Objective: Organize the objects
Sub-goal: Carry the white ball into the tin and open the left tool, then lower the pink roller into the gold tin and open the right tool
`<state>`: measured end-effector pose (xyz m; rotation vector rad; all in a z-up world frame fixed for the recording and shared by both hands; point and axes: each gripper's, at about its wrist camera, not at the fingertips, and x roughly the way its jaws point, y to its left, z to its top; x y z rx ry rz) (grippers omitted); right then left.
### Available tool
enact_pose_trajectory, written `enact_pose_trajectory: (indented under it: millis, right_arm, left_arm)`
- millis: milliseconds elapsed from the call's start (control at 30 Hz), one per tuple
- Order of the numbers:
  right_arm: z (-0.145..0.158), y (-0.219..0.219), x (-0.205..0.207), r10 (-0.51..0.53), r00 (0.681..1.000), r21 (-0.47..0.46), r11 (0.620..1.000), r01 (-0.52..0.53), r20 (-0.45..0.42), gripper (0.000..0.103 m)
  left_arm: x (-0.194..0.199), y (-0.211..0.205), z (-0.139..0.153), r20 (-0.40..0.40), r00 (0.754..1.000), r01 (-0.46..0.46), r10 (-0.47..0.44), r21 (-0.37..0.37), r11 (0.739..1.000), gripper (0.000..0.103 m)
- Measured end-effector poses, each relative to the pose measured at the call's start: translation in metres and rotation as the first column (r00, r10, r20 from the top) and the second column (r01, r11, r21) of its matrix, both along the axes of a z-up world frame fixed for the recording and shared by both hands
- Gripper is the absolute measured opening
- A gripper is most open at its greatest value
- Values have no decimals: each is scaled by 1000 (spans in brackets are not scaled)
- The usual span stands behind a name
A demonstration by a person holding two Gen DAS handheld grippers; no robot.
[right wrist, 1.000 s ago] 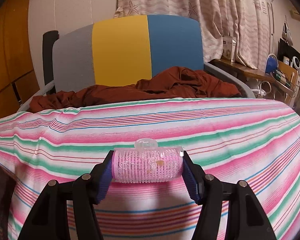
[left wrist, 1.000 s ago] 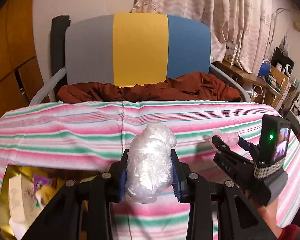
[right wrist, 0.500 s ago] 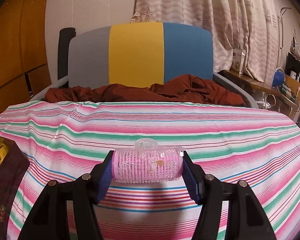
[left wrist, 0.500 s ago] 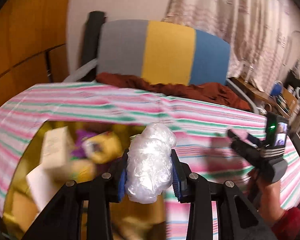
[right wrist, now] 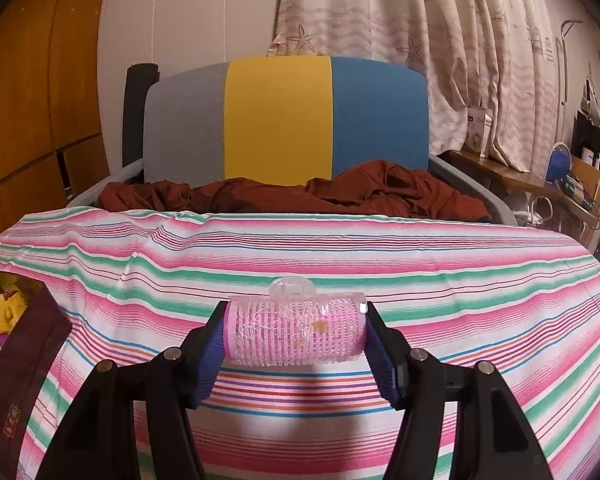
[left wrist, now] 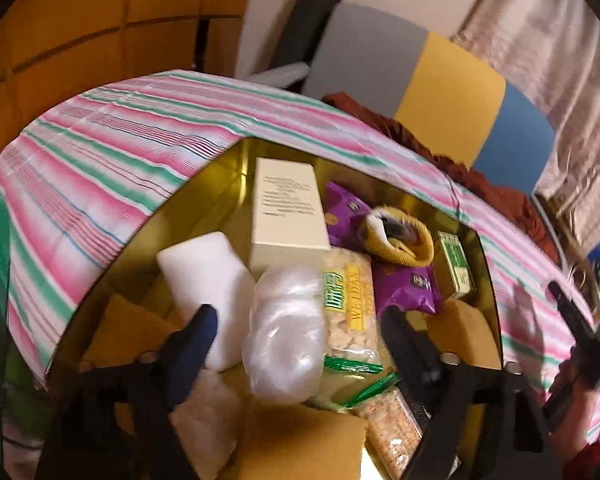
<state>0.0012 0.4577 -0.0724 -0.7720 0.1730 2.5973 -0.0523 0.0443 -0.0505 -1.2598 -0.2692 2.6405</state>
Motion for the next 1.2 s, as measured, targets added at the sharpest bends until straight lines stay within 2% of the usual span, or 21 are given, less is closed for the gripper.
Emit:
enact_pose_trajectory:
  millis: [67,200,233,333,400,667,867,1033,1133,1200]
  right_arm:
    - [1,0,2,-2,1000,-5,1000,2,4,64]
    - [2,-4,7,0,1000,-28,1000,0,17,64]
    - [3,-6,9,8,1000,-37,999,-7,25,64]
    - [5,-13,16,43,998,-66,997,-41,38,64]
    - [7,-22,21,70,997,-80,995,-67,39,64]
    - [45,-80,36,217,973,-166,959,-228,-83,63]
    - [73,-146,30,392,911,-194,891,-411,-132,63]
    - [81,-203,17,549,827,-178,808,-562,-120,64]
    - [75,-234,4,622,782,-155,768,-621,-51,64]
    - [67,-255,-7,651,758,-112,757,-644,37,64]
  left_arm:
    - [6,-5,3,-28,999,-19,18,-10,1000,97]
    - [19,-17,7,-70,995,-66,64,-36,997,98]
    - [23,-18,8,-76,995,-73,70,-40,997,102]
    - [28,-22,6,-87,993,-85,78,-77,993,103]
    - [31,-27,4,-76,994,-88,83,-73,993,103]
    - [43,-39,4,-77,994,-82,79,-44,996,103]
    - [56,-38,7,-87,995,-50,45,-64,997,103]
    - [61,-42,10,-80,996,-47,41,-73,996,103]
    - [63,-46,13,-73,996,-50,44,-81,995,103]
    - [64,-49,14,-66,997,-56,51,-86,995,103]
